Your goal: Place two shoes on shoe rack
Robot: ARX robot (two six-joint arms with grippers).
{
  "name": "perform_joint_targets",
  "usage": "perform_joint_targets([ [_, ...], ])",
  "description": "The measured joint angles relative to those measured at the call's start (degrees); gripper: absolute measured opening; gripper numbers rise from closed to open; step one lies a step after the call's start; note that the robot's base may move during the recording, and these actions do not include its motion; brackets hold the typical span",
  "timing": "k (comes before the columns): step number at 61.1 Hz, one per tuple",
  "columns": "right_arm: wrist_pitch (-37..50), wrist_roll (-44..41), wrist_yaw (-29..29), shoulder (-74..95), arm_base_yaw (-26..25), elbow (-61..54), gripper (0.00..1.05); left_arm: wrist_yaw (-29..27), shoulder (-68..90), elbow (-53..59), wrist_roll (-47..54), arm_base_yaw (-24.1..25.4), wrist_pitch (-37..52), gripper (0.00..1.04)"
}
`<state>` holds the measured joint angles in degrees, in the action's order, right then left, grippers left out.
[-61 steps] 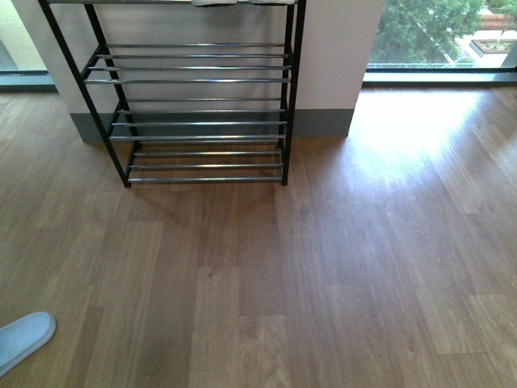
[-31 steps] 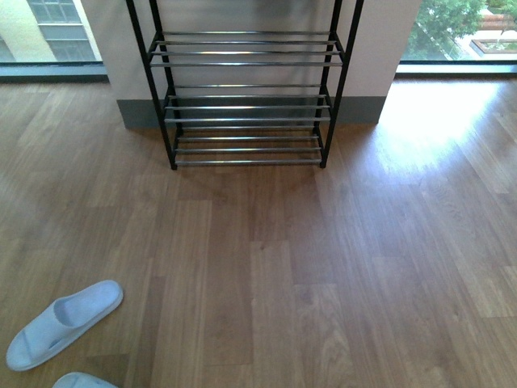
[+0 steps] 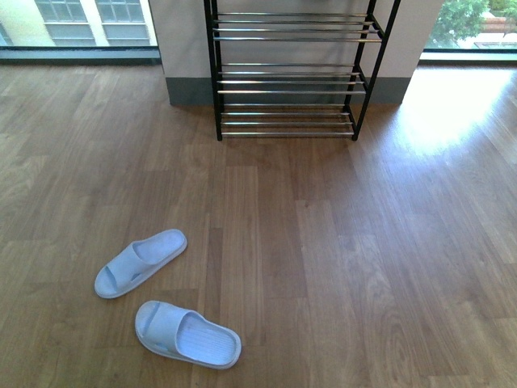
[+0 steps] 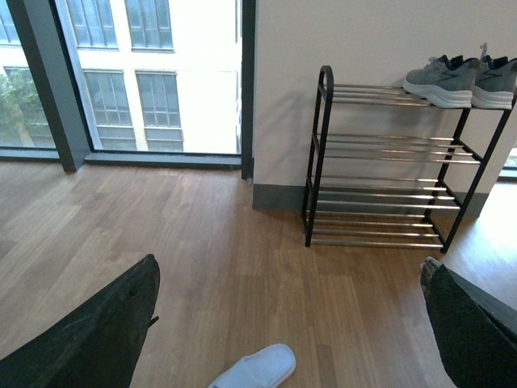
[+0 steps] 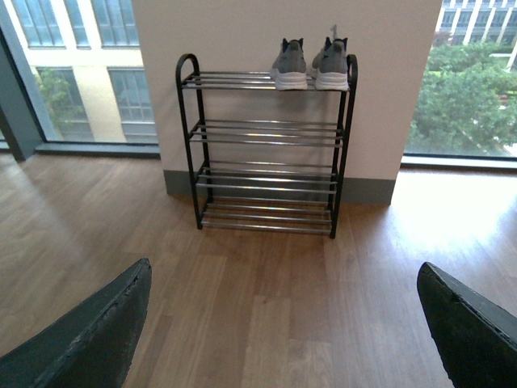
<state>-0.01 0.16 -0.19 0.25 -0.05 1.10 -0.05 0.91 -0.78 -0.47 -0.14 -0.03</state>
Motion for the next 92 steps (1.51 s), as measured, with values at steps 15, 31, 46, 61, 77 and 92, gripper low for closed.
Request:
perform_joint_targets([
  [15,0.0,0.0,0.0,0.0,0.0,0.0,0.95,0.0,0.0,0.0,0.0,0.0,0.0,0.95],
  [31,0.0,0.0,0.2,0.0,0.0,0.0,0.95,0.0,0.0,0.0,0.0,0.0,0.0,0.95],
  [46,0.0,0.0,0.2,0.0,0.0,0.0,0.95,0.1,0.0,0.0,0.0,0.0,0.0,0.95],
  [61,0.0,0.0,0.3,0.0,0.0,0.0,0.95,0.0,0.0,0.0,0.0,0.0,0.0,0.95],
  [77,0.0,0.0,0.0,0.0,0.0,0.0,0.95,-0.1,0.0,0.0,0.0,0.0,0.0,0.95],
  [92,0.0,0.0,0.2,0.0,0.0,0.0,0.95,0.0,0.0,0.0,0.0,0.0,0.0,0.95],
])
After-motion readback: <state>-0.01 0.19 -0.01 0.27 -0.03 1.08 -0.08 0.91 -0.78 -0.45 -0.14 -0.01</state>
